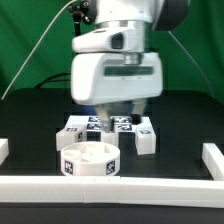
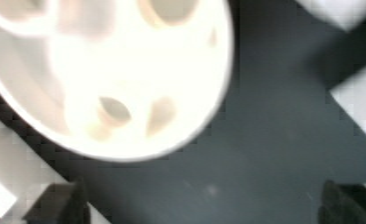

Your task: Assemble stool

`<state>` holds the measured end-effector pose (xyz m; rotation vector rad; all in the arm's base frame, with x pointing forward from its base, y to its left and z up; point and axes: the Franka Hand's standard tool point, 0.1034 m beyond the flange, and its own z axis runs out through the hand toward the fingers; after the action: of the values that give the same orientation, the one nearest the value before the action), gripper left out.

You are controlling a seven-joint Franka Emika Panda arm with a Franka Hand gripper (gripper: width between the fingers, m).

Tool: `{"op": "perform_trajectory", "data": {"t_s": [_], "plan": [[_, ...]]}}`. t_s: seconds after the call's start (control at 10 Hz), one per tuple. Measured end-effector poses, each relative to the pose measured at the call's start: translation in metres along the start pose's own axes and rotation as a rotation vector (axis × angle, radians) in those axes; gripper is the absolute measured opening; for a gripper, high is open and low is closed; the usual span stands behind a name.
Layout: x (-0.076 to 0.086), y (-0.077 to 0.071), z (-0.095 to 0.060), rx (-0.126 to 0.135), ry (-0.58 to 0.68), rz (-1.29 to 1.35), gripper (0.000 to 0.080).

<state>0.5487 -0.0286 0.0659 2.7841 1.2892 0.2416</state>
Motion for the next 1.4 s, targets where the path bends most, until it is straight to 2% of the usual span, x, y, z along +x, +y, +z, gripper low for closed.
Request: {"op": "perform_trajectory", "data": {"t_s": [0.1,0.4,0.6,0.8,1.1,1.2,1.3,1.4], "plan": [[-0.009,0.003,0.004,0.005,-0.006,-0.001,0.0650],[-0.004,-0.002,0.005,0.017,-0.014,0.009,0.0650],[0.005,-0.016,0.006,0.073,-0.084,0.057,0.0650],[0.003,0.000,0.007,0.060,-0.097,0.082,0.0650],[0.003,-0.002,0.008,0.063,-0.097,0.079,0.0650],[0.002,0.001,0.011,0.045,-0.081,0.086,0.0650],[-0.008,0.005,0.019,0.028,-0.073,0.107,0.0650],[-0.017,0.007,0.028,0.045,-0.099,0.137,0.0650]]}}
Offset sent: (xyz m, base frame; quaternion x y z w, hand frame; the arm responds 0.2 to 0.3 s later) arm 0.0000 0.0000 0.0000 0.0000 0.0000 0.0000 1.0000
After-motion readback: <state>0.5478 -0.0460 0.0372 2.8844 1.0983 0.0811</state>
